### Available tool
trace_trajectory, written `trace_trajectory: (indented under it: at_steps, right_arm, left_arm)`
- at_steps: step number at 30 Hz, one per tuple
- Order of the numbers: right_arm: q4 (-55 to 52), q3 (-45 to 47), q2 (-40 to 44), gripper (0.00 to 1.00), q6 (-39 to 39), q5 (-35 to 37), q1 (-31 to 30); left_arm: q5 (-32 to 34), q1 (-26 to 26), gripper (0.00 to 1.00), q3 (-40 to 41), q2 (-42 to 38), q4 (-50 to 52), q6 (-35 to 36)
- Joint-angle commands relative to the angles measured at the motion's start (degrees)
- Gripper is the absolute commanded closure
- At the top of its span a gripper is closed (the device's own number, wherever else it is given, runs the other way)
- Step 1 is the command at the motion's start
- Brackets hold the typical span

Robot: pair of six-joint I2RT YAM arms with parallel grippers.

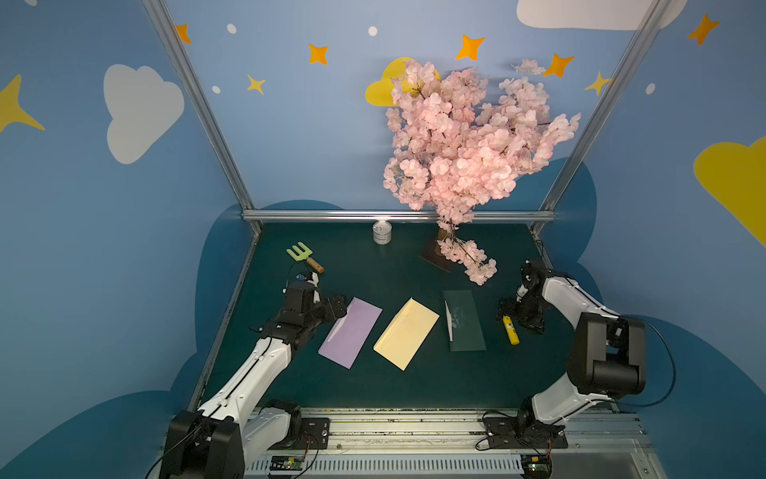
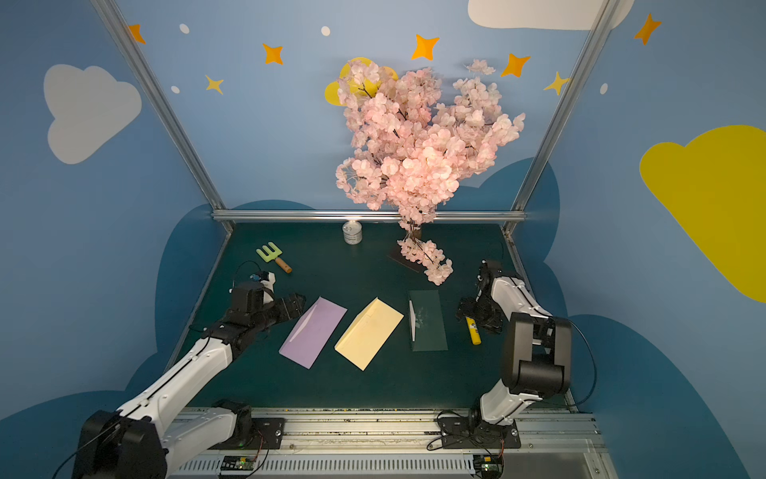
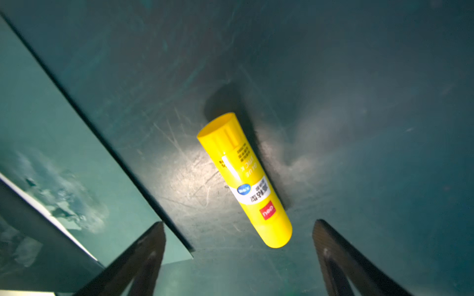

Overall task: Seal the envelope with a glue stick
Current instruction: Pick up the glue stick from the center of the board.

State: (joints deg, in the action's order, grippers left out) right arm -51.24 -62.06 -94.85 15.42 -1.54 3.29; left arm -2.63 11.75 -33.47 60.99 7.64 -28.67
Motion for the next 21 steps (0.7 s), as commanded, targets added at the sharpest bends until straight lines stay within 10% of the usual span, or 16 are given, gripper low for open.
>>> trace_trajectory:
  at_steps: [1, 21]
  right_arm:
    - [-2.4, -2.3, -2.0, 0.14, -1.0, -2.4, 0.0]
    - [-3.3, -4.4, -11.3, 0.5, 1.0, 0.7, -2.3]
  left_arm:
    - [-0.7, 1.3, 0.0, 1.2, -1.1, 1.3, -2.4]
    - [-2.0, 2.8, 0.0, 1.7, -1.4, 0.6, -5.8]
